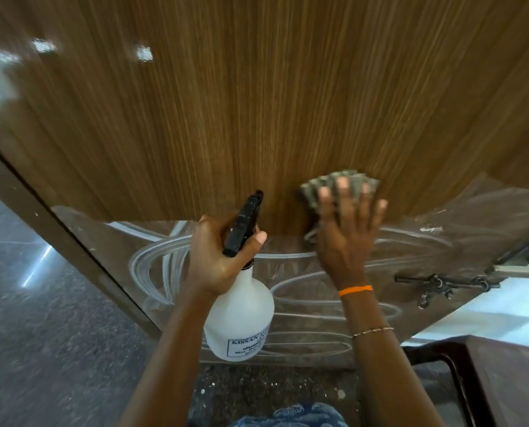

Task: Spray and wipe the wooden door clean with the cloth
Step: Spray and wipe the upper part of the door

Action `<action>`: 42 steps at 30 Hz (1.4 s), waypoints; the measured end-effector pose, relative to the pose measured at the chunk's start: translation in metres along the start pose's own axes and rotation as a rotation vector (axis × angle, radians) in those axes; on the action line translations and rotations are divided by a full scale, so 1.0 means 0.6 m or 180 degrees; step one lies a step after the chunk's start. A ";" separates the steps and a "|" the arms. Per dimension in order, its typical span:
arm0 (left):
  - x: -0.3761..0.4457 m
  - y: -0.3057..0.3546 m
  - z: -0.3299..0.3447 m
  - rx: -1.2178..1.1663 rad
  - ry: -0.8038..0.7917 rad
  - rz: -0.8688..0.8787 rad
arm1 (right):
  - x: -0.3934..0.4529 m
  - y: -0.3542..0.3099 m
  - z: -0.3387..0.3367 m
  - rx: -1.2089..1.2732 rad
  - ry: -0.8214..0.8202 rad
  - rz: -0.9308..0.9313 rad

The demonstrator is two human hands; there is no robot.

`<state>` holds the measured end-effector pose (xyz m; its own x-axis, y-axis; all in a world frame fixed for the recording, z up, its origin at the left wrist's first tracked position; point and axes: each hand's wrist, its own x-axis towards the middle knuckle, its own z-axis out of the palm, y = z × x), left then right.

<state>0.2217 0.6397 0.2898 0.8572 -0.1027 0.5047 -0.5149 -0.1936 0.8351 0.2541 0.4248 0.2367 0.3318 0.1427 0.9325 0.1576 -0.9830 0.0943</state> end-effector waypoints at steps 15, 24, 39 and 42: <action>0.019 0.027 0.124 -0.0117 -0.0264 0.0266 | 0.023 0.027 -0.018 0.0511 0.0283 0.0918; 0.022 0.038 0.197 -0.0053 -0.0273 0.0343 | 0.009 0.179 -0.046 -0.0289 0.0235 0.0159; 0.053 0.098 0.265 0.0324 -0.0543 0.0671 | 0.035 0.194 -0.084 0.0294 0.0310 0.1265; 0.063 0.105 0.267 0.0115 -0.0627 0.0681 | 0.030 0.204 -0.074 0.0173 0.0102 0.0424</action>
<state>0.2235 0.4670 0.3264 0.7168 -0.3316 0.6134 -0.6865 -0.1814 0.7041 0.2383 0.3017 0.2803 0.3235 0.0069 0.9462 0.1647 -0.9851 -0.0491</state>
